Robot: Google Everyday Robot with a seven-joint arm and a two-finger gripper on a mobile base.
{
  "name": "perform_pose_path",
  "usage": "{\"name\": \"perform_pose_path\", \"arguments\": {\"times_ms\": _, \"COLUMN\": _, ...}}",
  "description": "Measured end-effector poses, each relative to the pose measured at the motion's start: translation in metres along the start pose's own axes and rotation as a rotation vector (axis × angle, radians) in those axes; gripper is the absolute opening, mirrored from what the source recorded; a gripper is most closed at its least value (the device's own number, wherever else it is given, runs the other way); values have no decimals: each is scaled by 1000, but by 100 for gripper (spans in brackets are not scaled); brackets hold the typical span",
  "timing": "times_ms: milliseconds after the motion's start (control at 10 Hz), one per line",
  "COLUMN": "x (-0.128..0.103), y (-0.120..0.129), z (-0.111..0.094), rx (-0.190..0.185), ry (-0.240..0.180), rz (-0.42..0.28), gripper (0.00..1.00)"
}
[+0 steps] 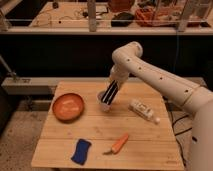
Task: Place the eraser in the ceramic cup
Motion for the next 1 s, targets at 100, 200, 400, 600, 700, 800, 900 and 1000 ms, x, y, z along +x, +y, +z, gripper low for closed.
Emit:
{"name": "perform_pose_path", "arguments": {"times_ms": 100, "x": 1, "y": 0, "z": 0, "rx": 0, "ry": 0, "rz": 0, "gripper": 3}}
{"name": "perform_pose_path", "arguments": {"times_ms": 200, "x": 2, "y": -1, "z": 0, "rx": 0, "ry": -2, "rz": 0, "gripper": 3}}
{"name": "perform_pose_path", "arguments": {"times_ms": 400, "x": 3, "y": -3, "z": 1, "rx": -1, "ry": -3, "rz": -3, "gripper": 3}}
{"name": "perform_pose_path", "arguments": {"times_ms": 600, "x": 2, "y": -5, "z": 1, "rx": 1, "ry": -5, "rz": -7, "gripper": 3}}
{"name": "perform_pose_path", "arguments": {"times_ms": 700, "x": 3, "y": -5, "z": 1, "rx": -1, "ry": -6, "rz": -9, "gripper": 3}}
{"name": "perform_pose_path", "arguments": {"times_ms": 800, "x": 4, "y": -5, "z": 1, "rx": 0, "ry": -7, "rz": -8, "gripper": 3}}
{"name": "perform_pose_path", "arguments": {"times_ms": 900, "x": 4, "y": -5, "z": 1, "rx": -1, "ry": -8, "rz": -8, "gripper": 3}}
{"name": "perform_pose_path", "arguments": {"times_ms": 1000, "x": 4, "y": -6, "z": 1, "rx": -1, "ry": -8, "rz": -8, "gripper": 3}}
